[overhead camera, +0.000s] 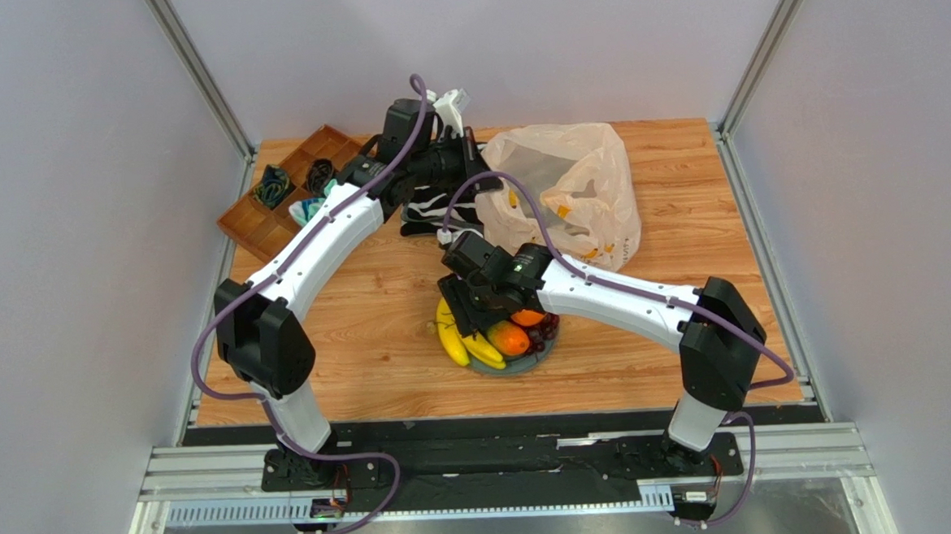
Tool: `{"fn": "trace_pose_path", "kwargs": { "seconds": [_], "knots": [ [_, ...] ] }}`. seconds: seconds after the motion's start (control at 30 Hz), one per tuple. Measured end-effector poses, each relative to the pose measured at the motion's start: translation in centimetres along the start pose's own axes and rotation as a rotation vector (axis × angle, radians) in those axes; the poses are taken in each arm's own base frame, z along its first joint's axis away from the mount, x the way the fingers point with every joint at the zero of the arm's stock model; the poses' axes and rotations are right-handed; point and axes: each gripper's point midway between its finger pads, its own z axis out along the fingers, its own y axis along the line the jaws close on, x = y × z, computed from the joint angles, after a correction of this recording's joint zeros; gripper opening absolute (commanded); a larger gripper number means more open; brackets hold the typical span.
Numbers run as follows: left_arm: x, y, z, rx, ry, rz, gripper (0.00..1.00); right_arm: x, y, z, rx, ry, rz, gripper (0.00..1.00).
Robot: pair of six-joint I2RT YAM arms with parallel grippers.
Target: Place the fruits into the plastic bag
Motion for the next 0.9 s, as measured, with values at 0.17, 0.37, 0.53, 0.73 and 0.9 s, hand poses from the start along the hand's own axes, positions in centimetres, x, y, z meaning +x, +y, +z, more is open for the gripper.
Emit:
{"fn": "trace_pose_path", "kwargs": {
  "seconds": [0.17,0.37,0.53,0.73,0.9],
  "knots": [
    [0.0,-0.1,0.0,0.004,0.003,-0.002,0.0,-0.1,-0.1,0.3,0.015,0.009,0.004,0.37],
    [0.1,-0.1,0.0,0.005,0.003,-0.002,0.0,-0.5,-0.2,0.3,0.029,-0.004,0.006,0.16],
    [0.1,-0.1,0.0,0.006,0.004,-0.002,0.0,-1.0,-0.3,-0.4,0.032,-0.029,0.003,0.0],
    [0.1,-0.1,0.0,0.006,0.004,-0.002,0.0,-2.3,0.0,-2.5,0.007,-0.093,0.012,0.0],
    [0.1,-0.1,0.0,0.006,0.004,-0.002,0.0,-3.7,0.6,-4.6,-0.035,-0.171,0.013,0.0]
  ]
}}
